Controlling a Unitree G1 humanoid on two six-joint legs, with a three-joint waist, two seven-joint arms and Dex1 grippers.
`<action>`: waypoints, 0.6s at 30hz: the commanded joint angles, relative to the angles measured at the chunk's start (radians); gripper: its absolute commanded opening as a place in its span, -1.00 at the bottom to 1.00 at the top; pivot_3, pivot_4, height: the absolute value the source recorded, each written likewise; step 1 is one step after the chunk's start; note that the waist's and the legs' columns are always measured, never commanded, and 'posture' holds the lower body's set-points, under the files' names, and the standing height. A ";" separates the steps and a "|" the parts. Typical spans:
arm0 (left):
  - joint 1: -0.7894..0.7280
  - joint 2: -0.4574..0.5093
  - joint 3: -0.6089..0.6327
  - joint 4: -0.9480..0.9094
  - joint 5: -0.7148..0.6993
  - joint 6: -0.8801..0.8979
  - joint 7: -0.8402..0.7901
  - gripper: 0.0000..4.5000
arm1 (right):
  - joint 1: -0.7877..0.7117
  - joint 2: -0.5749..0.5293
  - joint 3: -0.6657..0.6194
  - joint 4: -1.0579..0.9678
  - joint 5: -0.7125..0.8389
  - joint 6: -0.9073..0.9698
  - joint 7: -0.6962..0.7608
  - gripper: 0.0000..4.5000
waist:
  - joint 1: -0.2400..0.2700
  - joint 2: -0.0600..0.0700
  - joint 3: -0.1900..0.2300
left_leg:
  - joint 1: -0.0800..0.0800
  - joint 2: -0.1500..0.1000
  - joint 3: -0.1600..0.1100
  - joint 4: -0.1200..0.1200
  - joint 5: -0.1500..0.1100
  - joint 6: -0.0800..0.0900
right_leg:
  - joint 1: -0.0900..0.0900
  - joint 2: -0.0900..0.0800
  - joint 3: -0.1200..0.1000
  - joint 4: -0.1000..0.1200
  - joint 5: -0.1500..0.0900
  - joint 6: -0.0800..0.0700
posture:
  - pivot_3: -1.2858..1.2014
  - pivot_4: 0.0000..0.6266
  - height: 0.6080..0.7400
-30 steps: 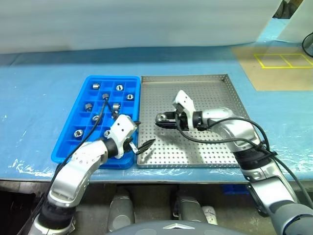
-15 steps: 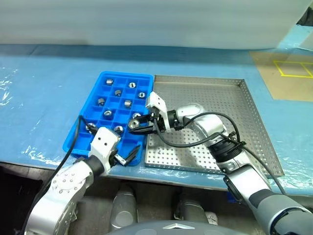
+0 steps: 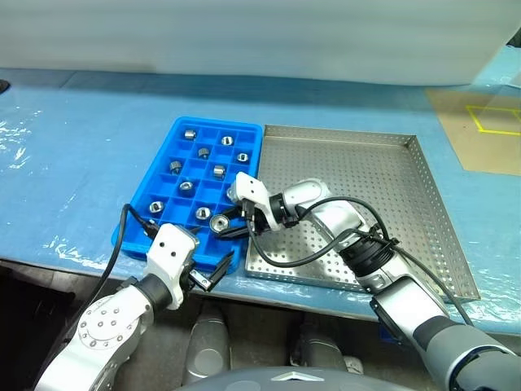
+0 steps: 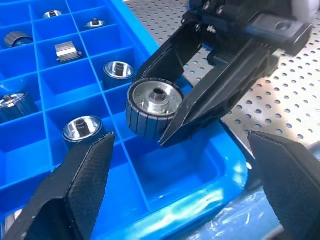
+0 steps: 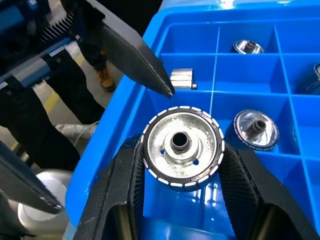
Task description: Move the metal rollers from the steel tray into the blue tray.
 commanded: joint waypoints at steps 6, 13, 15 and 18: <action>0.047 0.068 0.057 -0.053 -0.080 -0.029 0.015 1.00 | 0.005 0.001 0.028 -0.019 -0.016 -0.014 0.042 -0.24 | 0.002 0.000 0.000 | 0.000 0.000 0.000 0.000 0.000 0.000 | 0.000 0.000 0.000 0.000 0.000 0.000 | 0.36 -0.52 1.00; 0.028 0.103 0.053 -0.053 -0.130 -0.024 0.057 1.00 | -0.017 0.025 0.052 0.019 -0.041 0.013 0.038 -0.24 | 0.004 0.000 0.000 | 0.000 0.000 -0.001 0.000 0.000 -0.001 | 0.000 0.000 0.000 0.001 0.000 0.000 | 0.37 -0.52 1.00; 0.020 0.111 0.051 -0.053 -0.144 -0.021 0.070 1.00 | -0.020 0.029 0.053 0.026 -0.049 0.011 0.033 -0.24 | 0.005 0.000 0.000 | 0.000 0.000 -0.001 0.000 0.000 -0.001 | 0.000 0.000 0.000 0.001 0.000 0.000 | 0.37 -0.52 1.00; 0.005 0.125 0.046 -0.053 -0.163 -0.016 0.087 1.00 | -0.018 0.032 0.048 0.032 -0.060 0.005 0.023 0.24 | 0.007 0.000 0.000 | 0.000 0.000 -0.001 0.000 0.000 -0.001 | 0.000 0.000 0.000 0.001 0.000 0.000 | 0.37 -0.52 1.00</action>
